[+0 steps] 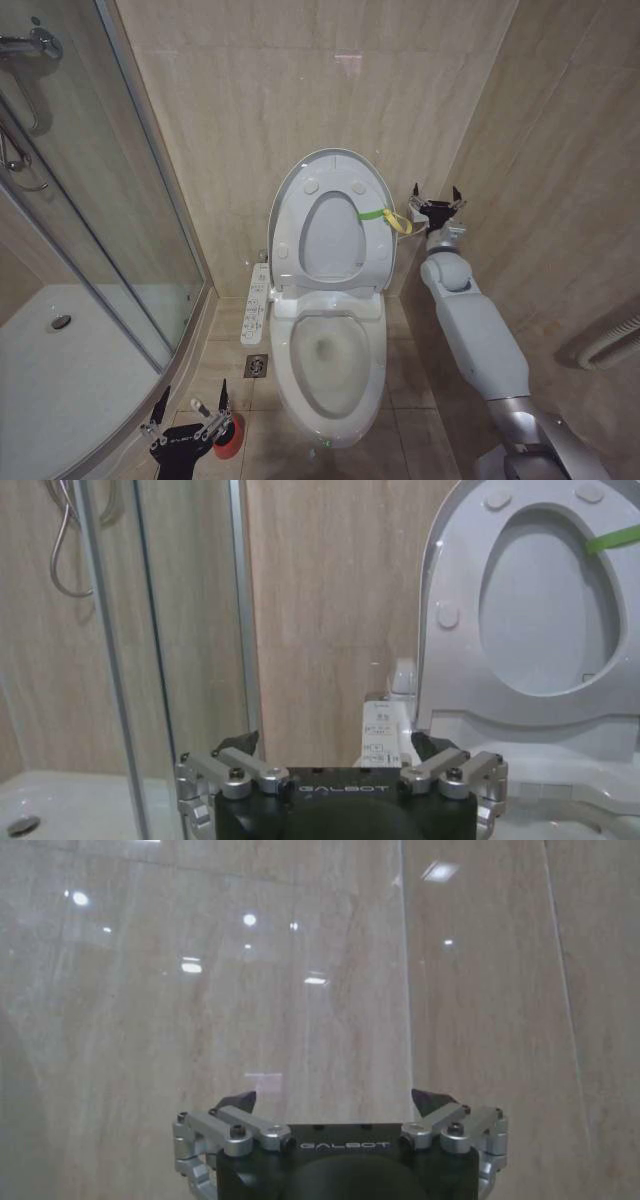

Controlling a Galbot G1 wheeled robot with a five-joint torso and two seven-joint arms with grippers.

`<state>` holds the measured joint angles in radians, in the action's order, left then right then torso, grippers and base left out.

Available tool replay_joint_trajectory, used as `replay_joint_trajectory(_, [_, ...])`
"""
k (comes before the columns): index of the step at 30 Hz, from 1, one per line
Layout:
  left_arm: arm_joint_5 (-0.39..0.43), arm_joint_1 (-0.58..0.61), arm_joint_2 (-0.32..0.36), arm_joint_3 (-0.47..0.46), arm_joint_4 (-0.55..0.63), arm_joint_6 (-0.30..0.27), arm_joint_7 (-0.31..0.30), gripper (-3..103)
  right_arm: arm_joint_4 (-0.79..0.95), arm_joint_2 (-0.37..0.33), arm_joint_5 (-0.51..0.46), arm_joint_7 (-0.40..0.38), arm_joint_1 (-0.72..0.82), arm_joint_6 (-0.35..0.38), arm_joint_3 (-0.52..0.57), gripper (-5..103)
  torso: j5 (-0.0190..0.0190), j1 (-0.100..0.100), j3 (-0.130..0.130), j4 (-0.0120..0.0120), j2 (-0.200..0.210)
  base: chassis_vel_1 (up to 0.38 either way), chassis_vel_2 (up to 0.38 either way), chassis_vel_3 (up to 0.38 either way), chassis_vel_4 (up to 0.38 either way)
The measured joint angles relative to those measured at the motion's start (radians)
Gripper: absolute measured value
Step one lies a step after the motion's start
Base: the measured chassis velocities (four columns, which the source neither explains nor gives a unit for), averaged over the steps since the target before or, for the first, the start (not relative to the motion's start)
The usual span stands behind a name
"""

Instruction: Open the toilet lid, clean the toilet bowl with a toilet brush, close the toilet lid, and flush.

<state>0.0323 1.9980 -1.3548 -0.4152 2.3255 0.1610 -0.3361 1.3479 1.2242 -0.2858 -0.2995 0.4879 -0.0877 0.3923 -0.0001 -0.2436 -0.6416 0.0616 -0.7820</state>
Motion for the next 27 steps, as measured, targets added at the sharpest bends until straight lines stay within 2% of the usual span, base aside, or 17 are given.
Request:
replay_joint_trajectory(9, [0.000, 0.000, 0.000, 0.000, 0.000, 0.000, 0.000, 99, -0.037, 0.045, 0.016, -0.016, -0.037, -0.040, -0.025, 100, 0.0000, 0.000, 0.000, -0.0003, 0.000, 0.000, 0.000, 0.000, 0.000])
replay_joint_trajectory(22, [0.000, 0.000, 0.000, 0.000, 0.000, 0.000, 0.000, 99, -0.037, 0.035, 0.056, 0.008, -0.060, -0.042, -0.071, 100, 0.0001, 0.000, 0.000, -0.0001, 0.000, 0.000, 0.000, 0.000, 0.000])
replay_joint_trajectory(23, [0.000, 0.000, 0.000, 0.000, 0.000, 0.000, 0.000, 99, -0.036, 0.032, 0.057, 0.016, -0.062, -0.041, -0.080, 100, 0.0002, 0.000, 0.000, 0.0000, 0.000, 0.000, 0.000, 0.000, 0.000])
replay_joint_trajectory(24, [0.000, 0.000, 0.000, 0.000, 0.000, 0.000, 0.000, 99, -0.032, 0.029, 0.056, 0.022, -0.062, -0.040, -0.089, 100, 0.0000, 0.000, 0.000, 0.0012, 0.000, 0.000, 0.000, 0.000, 0.000])
replay_joint_trajectory(27, [0.000, 0.000, 0.000, 0.000, 0.000, 0.000, 0.000, 99, -0.022, 0.021, 0.053, 0.032, -0.059, -0.042, -0.111, 100, 0.0000, 0.000, 0.000, 0.0016, 0.000, 0.000, 0.000, 0.000, 0.000])
